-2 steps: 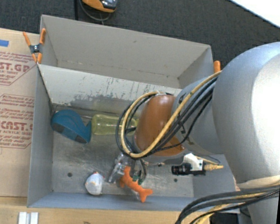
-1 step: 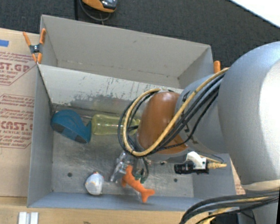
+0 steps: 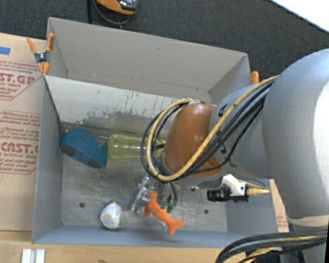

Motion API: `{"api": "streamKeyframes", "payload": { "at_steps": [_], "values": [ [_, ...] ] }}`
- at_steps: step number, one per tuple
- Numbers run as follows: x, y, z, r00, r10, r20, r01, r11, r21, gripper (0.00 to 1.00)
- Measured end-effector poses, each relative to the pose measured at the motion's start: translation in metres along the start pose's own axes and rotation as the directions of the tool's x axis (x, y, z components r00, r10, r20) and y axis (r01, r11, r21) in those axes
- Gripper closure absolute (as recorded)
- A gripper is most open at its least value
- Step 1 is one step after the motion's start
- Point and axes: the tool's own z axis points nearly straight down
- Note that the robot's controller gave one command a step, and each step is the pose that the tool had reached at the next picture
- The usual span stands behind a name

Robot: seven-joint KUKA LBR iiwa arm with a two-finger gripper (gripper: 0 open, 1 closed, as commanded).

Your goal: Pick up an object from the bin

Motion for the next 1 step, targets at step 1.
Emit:
{"api": "streamKeyframes", "payload": {
  "at_steps": [1],
  "values": [
    [0.0001, 0.0002, -0.0143, 1.000, -0.001, 0.001, 0.001, 1.000, -0.001, 1.00]
  ]
}}
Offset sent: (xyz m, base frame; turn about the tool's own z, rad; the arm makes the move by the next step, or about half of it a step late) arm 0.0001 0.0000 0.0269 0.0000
